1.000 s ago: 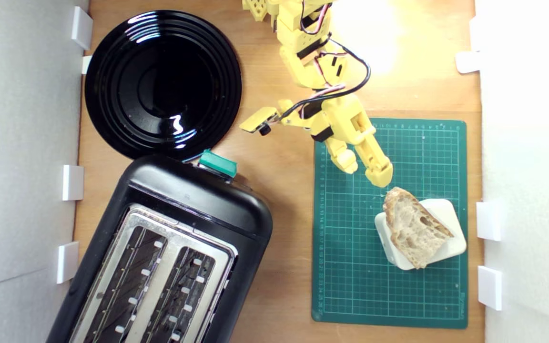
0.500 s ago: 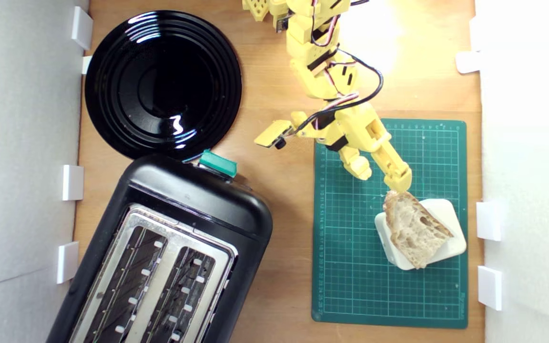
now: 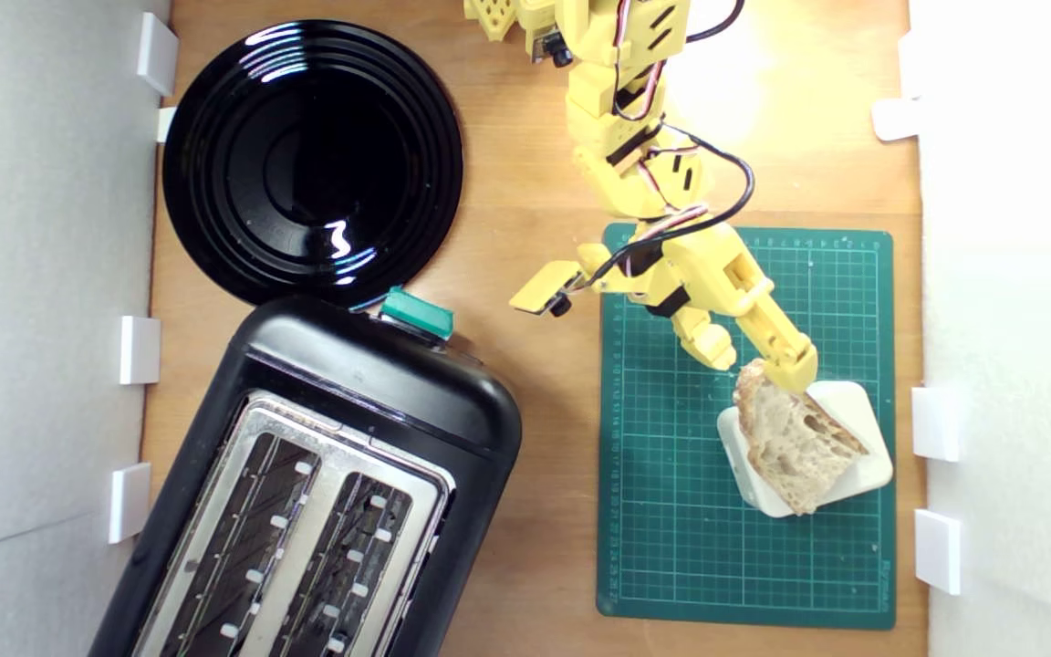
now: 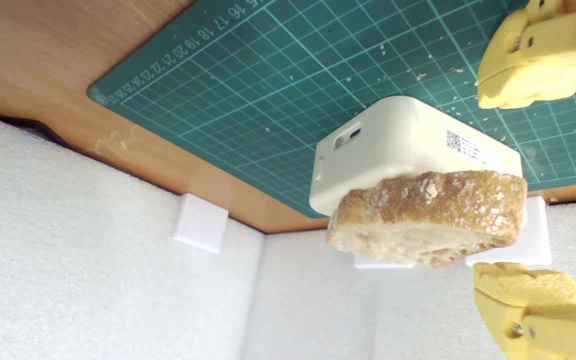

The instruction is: Pick bread and place in toaster

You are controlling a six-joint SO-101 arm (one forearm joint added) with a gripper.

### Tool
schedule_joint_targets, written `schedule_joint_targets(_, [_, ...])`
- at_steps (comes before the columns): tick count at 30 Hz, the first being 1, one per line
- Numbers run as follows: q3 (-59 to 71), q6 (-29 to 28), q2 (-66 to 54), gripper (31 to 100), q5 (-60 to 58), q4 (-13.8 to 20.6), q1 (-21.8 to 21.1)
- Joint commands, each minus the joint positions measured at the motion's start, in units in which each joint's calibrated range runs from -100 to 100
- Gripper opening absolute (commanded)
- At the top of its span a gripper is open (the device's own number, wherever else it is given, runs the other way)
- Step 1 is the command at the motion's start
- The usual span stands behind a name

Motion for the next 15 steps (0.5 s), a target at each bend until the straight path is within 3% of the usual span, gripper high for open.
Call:
schedule_joint_targets(1, [-4.08, -0.17, -0.30, 95.1, -1.60, -0.46, -0.83])
schedule_joint_targets(15, [-12.25, -0.12, 5.11, 95.1, -1.52, -0.55, -1.96])
